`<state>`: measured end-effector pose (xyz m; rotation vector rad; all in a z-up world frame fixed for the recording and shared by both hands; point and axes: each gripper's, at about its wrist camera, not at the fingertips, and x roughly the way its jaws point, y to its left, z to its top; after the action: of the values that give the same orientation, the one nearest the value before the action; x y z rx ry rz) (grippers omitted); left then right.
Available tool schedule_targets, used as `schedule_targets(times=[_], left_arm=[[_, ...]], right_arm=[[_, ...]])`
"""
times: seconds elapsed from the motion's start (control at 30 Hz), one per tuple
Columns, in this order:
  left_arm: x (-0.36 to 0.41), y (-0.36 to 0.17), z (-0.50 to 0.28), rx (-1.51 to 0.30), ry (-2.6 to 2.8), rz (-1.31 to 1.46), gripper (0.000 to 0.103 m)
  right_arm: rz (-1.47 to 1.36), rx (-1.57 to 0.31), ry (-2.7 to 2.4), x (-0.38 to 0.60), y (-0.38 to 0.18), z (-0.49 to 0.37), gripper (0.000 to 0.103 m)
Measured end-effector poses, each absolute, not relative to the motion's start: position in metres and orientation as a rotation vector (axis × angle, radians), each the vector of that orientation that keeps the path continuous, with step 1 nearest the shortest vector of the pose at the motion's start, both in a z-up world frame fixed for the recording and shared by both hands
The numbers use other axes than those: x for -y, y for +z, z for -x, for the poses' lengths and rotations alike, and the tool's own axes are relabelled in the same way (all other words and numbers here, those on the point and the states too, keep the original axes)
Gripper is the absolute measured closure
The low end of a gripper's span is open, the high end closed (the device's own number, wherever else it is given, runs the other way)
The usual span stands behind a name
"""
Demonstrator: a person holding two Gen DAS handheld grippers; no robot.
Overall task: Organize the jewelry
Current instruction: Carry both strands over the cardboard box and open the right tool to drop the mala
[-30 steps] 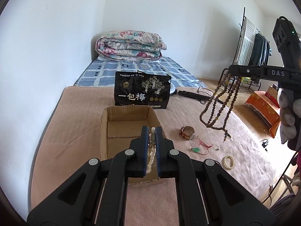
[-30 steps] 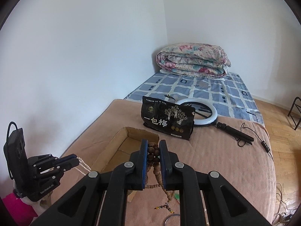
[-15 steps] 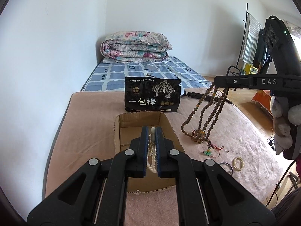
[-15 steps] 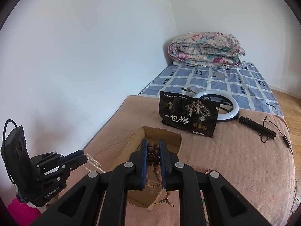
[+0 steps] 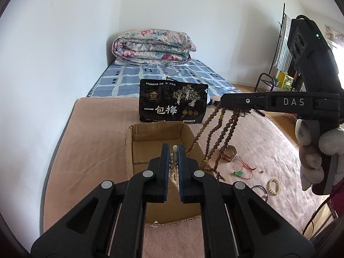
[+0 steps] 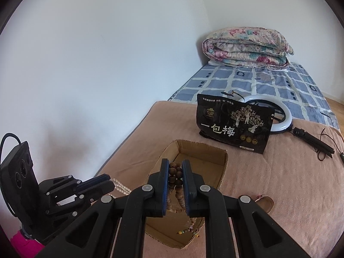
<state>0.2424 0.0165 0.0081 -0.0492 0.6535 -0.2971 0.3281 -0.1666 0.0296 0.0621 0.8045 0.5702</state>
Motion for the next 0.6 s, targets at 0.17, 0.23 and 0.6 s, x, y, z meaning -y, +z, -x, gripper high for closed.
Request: schedule_targets(times=[0.17,0.23,0.6], left_arm=[[-0.014,-0.013,-0.248,-0.693,-0.297,0.054,0.098],[-0.015,-0.02,-0.251,-0.709,-0.294,0.061,0.098],[-0.018,-0.045,-0.26,-0.799,-0.298,0.073,0.092]], right_arm=[[-0.075,-0.84,0.577,0.161,0.009,-0.338,0.093],[-0.082,-0.852,0.576,0.16,0.001,-0.342,0.093],[-0.075,-0.918,0.553,0.155,-0.032,-0.353,0.069]])
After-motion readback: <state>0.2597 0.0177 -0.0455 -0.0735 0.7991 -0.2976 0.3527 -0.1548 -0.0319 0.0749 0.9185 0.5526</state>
